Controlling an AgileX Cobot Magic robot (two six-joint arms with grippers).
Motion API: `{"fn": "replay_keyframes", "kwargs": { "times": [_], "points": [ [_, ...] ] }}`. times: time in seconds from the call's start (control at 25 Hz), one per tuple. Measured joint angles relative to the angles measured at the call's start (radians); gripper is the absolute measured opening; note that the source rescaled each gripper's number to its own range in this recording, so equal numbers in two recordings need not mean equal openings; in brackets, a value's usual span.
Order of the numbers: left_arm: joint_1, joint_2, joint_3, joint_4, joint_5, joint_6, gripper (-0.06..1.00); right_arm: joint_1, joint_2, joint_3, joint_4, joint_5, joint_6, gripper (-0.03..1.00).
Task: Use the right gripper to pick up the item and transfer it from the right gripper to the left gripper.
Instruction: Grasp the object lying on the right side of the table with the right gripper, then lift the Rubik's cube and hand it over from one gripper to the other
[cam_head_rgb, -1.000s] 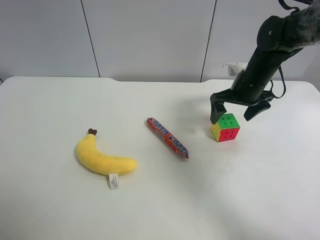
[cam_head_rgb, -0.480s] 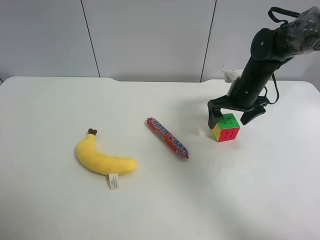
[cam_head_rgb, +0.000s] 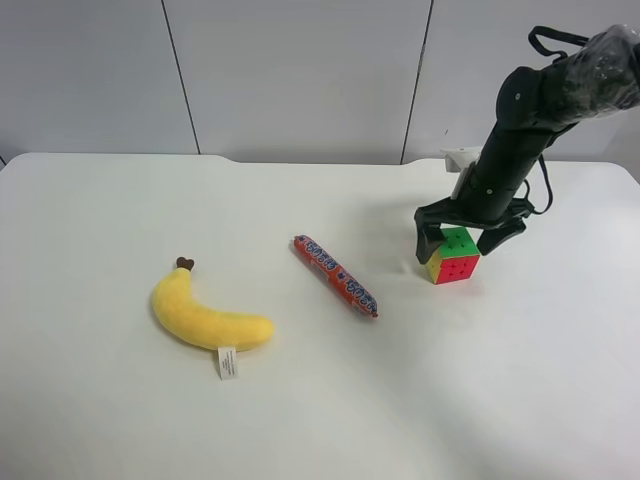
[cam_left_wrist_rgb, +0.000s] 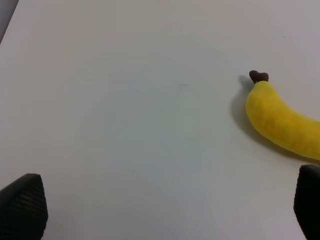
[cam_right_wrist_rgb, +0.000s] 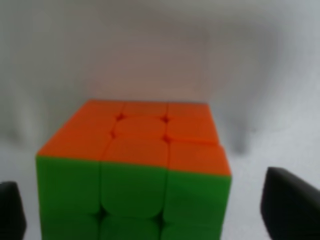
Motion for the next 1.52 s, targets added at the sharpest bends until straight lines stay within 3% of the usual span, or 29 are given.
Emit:
{"fn": "replay_keyframes", "kwargs": {
  "times": [0.32, 0.36, 0.84, 1.12, 1.52],
  "points": [
    [0.0, 0.0, 0.0, 0.0, 0.0, 0.0, 1.0, 0.001, 0.0, 0.0, 0.0, 0.0, 0.0, 0.02],
    [0.0, 0.0, 0.0, 0.0, 0.0, 0.0, 1.0, 0.002, 0.0, 0.0, 0.0, -0.001, -0.001, 0.0],
    [0.0, 0.0, 0.0, 0.0, 0.0, 0.0, 1.0, 0.004, -0.003, 0.0, 0.004, 0.016, -0.01, 0.0],
    [0.0, 0.0, 0.0, 0.0, 0.0, 0.0, 1.0, 0.004, -0.114, 0.0, 0.029, 0.049, -0.011, 0.0],
    [0.0, 0.0, 0.0, 0.0, 0.0, 0.0, 1.0, 0.022, -0.289, 0.0, 0.129, 0.108, -0.096, 0.0]
  ]
}}
